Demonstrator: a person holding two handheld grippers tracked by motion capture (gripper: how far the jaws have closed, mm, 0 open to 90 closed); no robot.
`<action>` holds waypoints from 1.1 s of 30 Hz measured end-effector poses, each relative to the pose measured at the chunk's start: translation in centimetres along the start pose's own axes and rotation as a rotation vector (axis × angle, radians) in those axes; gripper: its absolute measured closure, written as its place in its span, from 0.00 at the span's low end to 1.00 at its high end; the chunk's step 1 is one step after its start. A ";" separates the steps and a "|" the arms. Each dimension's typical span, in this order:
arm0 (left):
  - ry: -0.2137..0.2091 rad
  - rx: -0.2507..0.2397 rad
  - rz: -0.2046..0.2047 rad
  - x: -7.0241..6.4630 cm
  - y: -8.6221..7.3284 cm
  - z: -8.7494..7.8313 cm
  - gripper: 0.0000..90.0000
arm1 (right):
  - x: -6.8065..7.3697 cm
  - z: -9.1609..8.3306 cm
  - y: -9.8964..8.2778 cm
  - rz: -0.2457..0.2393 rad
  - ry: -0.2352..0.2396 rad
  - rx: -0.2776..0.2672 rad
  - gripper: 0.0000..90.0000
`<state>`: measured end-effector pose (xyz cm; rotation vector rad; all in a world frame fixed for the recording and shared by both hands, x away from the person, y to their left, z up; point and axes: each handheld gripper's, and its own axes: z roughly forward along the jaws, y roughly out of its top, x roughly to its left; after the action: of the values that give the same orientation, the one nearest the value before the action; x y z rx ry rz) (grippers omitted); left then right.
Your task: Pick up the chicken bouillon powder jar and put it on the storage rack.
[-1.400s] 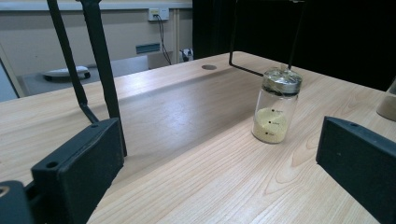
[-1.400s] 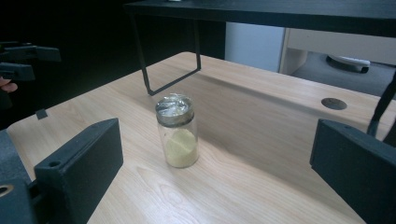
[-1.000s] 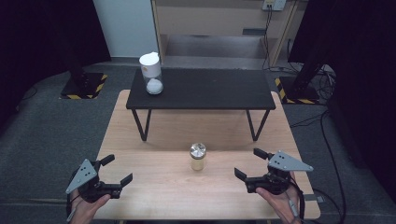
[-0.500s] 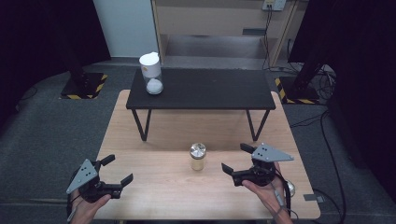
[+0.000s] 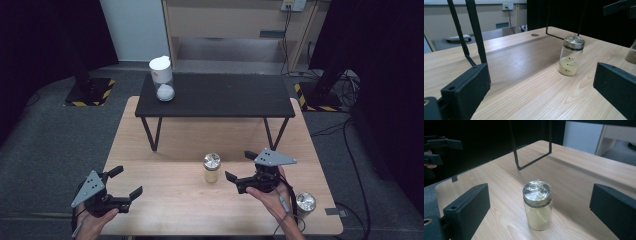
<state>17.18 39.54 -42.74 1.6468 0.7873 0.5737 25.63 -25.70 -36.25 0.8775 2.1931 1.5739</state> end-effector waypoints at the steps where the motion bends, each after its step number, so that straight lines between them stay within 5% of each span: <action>1: 0.000 0.000 0.000 0.0 0.0 0.0 0.00 | 0.0 0.3 0.0 0.003 0.002 0.003 0.04; 33: -0.016 0.011 -0.002 0.2 0.1 0.2 0.00 | -0.6 6.4 -0.7 0.013 0.026 0.087 0.05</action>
<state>17.43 39.57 -42.73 1.6584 0.7822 0.5551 29.50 -21.44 -39.20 0.9031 2.2934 1.5137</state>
